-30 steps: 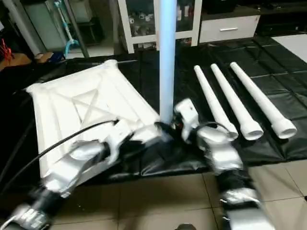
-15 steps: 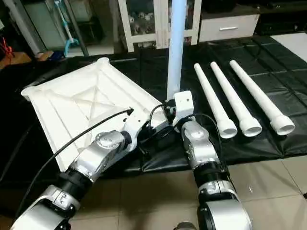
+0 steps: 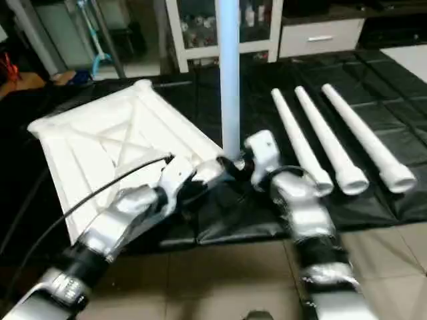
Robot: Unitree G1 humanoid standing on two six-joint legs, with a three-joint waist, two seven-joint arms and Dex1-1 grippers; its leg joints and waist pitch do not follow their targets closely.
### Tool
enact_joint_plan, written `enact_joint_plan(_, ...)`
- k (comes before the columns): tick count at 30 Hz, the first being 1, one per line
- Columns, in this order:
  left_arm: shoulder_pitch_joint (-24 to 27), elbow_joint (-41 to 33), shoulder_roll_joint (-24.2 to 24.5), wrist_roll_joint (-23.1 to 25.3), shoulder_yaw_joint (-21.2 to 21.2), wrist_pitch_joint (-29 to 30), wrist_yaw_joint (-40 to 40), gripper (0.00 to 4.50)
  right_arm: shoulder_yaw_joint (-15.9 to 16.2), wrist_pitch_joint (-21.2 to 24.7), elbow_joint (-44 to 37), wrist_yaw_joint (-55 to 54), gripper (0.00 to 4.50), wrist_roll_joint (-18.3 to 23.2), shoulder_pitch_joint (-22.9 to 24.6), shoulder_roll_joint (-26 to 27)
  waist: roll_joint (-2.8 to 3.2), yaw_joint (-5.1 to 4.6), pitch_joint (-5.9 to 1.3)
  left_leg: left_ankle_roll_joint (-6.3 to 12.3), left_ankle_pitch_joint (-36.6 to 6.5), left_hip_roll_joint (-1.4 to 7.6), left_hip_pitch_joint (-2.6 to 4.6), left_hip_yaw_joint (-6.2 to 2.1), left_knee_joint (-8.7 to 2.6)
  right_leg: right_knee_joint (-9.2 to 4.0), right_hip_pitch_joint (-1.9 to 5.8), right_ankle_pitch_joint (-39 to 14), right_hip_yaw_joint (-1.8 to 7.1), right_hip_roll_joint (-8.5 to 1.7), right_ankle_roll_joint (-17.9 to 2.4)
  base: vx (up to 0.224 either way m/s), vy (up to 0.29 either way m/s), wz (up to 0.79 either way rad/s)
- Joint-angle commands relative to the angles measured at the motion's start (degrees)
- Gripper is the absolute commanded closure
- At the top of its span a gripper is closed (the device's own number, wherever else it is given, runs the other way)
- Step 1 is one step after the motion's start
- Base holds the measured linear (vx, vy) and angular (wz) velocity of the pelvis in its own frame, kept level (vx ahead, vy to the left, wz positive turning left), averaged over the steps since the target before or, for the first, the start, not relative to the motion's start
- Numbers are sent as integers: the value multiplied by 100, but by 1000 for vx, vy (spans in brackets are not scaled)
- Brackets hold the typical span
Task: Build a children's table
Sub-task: Rotate leg to tighten
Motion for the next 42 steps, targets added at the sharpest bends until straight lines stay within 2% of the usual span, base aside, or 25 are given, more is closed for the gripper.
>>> enact_joint_plan(1,234,44,193,32,-174,64,-286,450,58,64,-193,394,79,102,10,-107,-182,58,-395,746,-1638,302,92,-124,-502,-344,259,-1568,45,-63,-1113,0,0,0)
enact_joint_plan(2,234,44,193,32,-174,64,-286,450,58,64,-193,394,79,102,10,-107,-179,64,-402,749,-1600,303,86,-131,-501,-332,269,-1539,37,-63,-1116,0,0,0)
enact_joint_plan(3,263,-11,225,11,-185,74,-359,450,43,89,-196,473,57,131,14,-157,-182,68,-404,755,-1563,300,84,-126,-499,-336,264,-1517,38,-59,-1112,0,0,0)
enact_joint_plan(4,305,-98,265,-13,-205,96,-470,450,38,145,-224,597,46,177,28,-214,-174,99,-410,751,-1566,300,114,-114,-490,-344,243,-1522,43,-55,-1109,0,0,0)
enact_joint_plan(6,369,-264,343,-78,-269,122,-711,450,41,189,-248,758,37,223,42,-285,-171,137,-421,780,-1451,308,112,-119,-486,-330,249,-1421,47,-62,-1123,0,0,0)
enact_joint_plan(7,463,-535,470,-161,-381,152,-1100,450,33,297,-284,1073,37,364,69,-384,-183,178,-434,815,-1382,316,136,-112,-481,-320,245,-1351,49,-54,-1154,0,0,0)
enact_joint_plan(9,490,-623,513,-182,-418,160,-1216,450,29,315,-287,1188,37,414,75,-421,-181,195,-435,835,-1334,317,138,-105,-475,-312,234,-1297,56,-51,-1169,0,0,0)
enact_joint_plan(10,496,-679,541,-185,-439,173,-1274,450,31,396,-295,1409,37,520,87,-465,-157,218,-443,900,-1093,319,122,-110,-468,-267,253,-1044,50,-41,-1222,0,0,0)
enact_joint_plan(14,478,-731,556,-212,-443,222,-1353,450,86,433,-263,1681,37,542,57,-543,-162,310,-467,990,-802,316,134,-99,-427,-218,250,-718,50,-36,-1277,0,0,0)
enact_joint_plan(16,481,-777,553,-210,-453,249,-1388,450,173,474,-257,1858,37,503,36,-597,-162,334,-465,1016,-777,317,138,-93,-423,-214,248,-721,48,-29,-1277,0,0,0)
enact_joint_plan(20,484,-847,564,-232,-470,301,-1447,450,244,429,-192,1969,37,419,6,-630,-170,413,-463,938,-892,323,158,-72,-432,-224,234,-883,64,-28,-1252,0,0,0)
enact_joint_plan(23,485,-874,574,-237,-478,322,-1488,450,234,420,-131,2012,71,441,-47,-620,-176,438,-470,854,-999,328,180,-57,-442,-232,221,-962,74,-32,-1238,0,0,0)
enact_joint_plan(27,511,-932,599,-236,-486,357,-1528,450,175,470,-99,2114,115,545,-118,-607,-179,441,-461,833,-1050,330,168,-40,-448,-238,222,-1004,75,-39,-1212,0,0,0)
enact_joint_plan(31,530,-959,602,-230,-488,382,-1522,450,143,522,-102,2123,136,596,-109,-567,-203,442,-467,832,-1047,331,163,-37,-447,-238,226,-1033,78,-42,-1188,0,0,0)
enact_joint_plan(37,453,-804,513,-145,-415,345,-1266,450,88,334,109,1497,190,428,-146,-364,-198,409,-463,806,-1059,324,148,-41,-450,-245,221,-1124,76,-46,-1152,0,0,0)
enact_joint_plan(38,331,-602,393,-43,-347,382,-969,450,60,230,246,964,207,260,-180,-183,-183,377,-444,728,-1187,315,145,-42,-466,-269,212,-1300,75,-39,-1106,0,0,0)
enact_joint_plan(40,291,-536,359,-11,-329,395,-875,450,33,252,265,836,213,259,-184,-117,-198,362,-442,587,-1408,312,172,-43,-483,-304,204,-1555,77,-45,-1061,0,0,0)
enact_joint_plan(41,104,-229,204,112,-237,452,-452,450,-69,355,287,329,221,279,-175,178,-187,359,-437,551,-1479,312,166,-44,-488,-307,203,-1620,76,-43,-1033,0,0,0)
enact_joint_plan(42,-67,55,59,199,-138,518,-62,450,-126,389,266,-98,232,265,-148,442,-183,323,-406,378,-1774,297,191,-39,-522,-352,158,-1992,85,-25,-929,0,0,0)
